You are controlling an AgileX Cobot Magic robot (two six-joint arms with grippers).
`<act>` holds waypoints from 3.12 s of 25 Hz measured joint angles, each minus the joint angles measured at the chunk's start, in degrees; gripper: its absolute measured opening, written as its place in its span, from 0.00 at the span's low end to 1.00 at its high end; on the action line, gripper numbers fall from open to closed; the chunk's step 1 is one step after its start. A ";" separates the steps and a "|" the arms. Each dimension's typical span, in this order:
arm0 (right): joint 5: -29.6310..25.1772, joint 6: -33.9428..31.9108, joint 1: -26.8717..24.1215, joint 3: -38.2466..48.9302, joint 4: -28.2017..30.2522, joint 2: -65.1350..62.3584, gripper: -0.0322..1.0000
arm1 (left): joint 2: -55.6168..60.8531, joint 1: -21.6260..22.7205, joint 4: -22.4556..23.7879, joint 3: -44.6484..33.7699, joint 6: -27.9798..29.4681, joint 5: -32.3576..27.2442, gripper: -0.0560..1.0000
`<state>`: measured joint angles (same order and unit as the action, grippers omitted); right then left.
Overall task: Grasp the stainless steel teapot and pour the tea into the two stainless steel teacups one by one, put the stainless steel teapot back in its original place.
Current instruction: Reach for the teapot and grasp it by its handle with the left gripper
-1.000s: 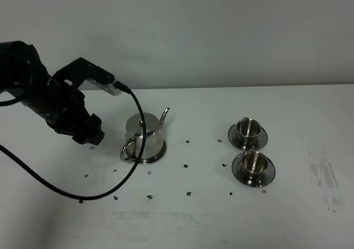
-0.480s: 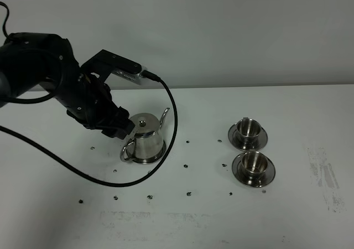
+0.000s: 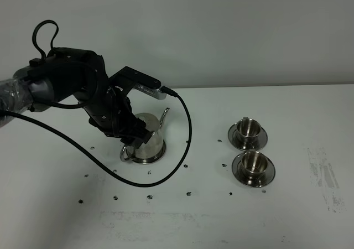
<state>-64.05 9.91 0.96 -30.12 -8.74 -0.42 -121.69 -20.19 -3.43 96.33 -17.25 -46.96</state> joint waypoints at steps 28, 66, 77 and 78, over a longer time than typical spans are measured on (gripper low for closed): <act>0.00 0.00 0.00 0.00 0.00 0.00 0.36 | -2.97 0.00 -1.40 2.94 3.48 -2.07 0.58; 0.00 0.00 0.00 0.00 0.00 0.00 0.36 | -5.04 -0.07 -0.28 2.94 -0.69 1.20 0.26; 0.00 0.00 0.00 0.00 0.00 0.00 0.36 | -4.62 -0.07 0.12 2.94 -3.11 1.16 0.26; 0.00 0.00 0.00 0.00 0.00 0.00 0.36 | -4.62 -0.07 0.12 2.94 -3.11 1.16 0.26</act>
<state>-64.05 9.91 0.96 -30.12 -8.74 -0.42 -126.30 -20.26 -3.30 99.26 -20.36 -45.80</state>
